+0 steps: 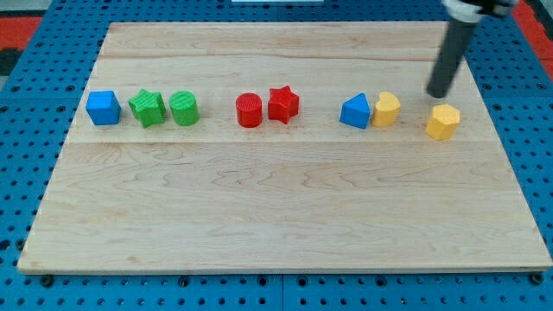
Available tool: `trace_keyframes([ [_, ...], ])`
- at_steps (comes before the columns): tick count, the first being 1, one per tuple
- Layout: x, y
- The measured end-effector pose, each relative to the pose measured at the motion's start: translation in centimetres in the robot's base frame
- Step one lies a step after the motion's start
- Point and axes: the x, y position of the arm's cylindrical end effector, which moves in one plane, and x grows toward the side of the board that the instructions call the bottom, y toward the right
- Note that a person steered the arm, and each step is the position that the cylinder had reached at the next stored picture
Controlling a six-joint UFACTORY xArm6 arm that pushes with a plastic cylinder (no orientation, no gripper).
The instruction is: Slide the hexagon horizontal to the heart
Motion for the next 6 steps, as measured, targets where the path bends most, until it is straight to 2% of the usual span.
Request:
trace_keyframes([
  [1,5.0,4.8],
  [2,9.7,2.6],
  [3,7.8,-1.0],
  [4,6.6,-1.8],
  [5,8.5,-2.1],
  [6,9.5,-6.7],
])
